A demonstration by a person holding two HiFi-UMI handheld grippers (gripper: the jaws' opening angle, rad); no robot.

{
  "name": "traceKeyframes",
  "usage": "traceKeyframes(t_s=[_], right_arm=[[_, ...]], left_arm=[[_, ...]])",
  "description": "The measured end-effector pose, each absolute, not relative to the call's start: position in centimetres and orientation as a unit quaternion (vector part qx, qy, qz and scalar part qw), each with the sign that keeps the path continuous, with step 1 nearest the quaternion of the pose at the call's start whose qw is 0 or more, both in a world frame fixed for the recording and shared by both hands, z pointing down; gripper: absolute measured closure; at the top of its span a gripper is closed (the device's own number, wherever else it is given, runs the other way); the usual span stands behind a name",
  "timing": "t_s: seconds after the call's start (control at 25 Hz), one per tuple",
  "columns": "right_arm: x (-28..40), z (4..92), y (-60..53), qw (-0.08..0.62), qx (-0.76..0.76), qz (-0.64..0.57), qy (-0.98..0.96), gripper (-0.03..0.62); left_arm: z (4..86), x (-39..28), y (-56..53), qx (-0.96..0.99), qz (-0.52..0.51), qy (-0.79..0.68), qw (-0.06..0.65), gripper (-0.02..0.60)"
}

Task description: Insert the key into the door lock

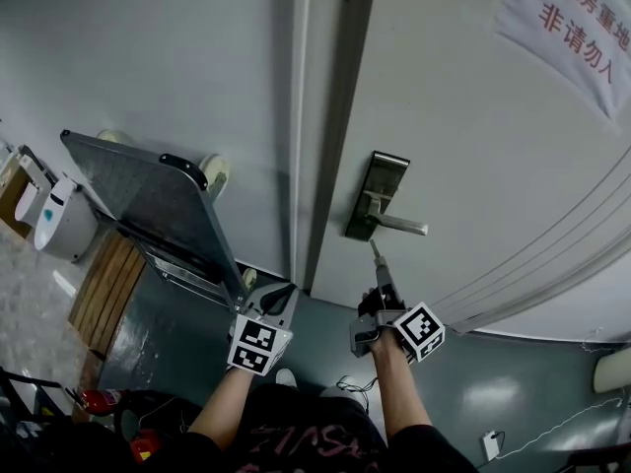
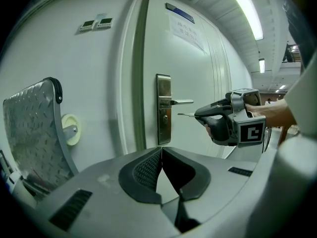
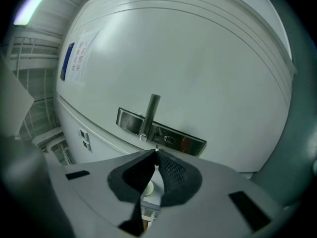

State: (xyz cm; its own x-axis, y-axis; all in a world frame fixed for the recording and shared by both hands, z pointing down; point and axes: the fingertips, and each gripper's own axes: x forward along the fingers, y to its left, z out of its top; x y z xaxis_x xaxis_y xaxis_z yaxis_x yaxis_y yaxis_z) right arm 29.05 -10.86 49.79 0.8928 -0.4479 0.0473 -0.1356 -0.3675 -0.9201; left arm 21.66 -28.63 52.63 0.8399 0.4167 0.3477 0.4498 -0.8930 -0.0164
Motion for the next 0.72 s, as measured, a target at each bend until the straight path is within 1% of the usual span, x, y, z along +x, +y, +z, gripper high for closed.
traceKeyframes(t_s=[0.36,0.52,0.72], right_arm=[[29.4,50.5,-11.5,0.549,-0.813,-0.132,0.143,0.516],[30.3,50.3,-11.6,0.549,-0.814,-0.124,0.14,0.516],[31.8,50.6,-11.6,0.555,-0.812,-0.114,0.139,0.516]], left_arm=[[52.9,22.7,-30.1,-0.951,-0.17,-0.253,0.058,0.568],[51.9,23.9,-30.3,-0.953,-0.151,-0.251,0.077,0.568],[52.4,25.4,-30.4,-0.949,-0.156,-0.263,0.079,0.568]])
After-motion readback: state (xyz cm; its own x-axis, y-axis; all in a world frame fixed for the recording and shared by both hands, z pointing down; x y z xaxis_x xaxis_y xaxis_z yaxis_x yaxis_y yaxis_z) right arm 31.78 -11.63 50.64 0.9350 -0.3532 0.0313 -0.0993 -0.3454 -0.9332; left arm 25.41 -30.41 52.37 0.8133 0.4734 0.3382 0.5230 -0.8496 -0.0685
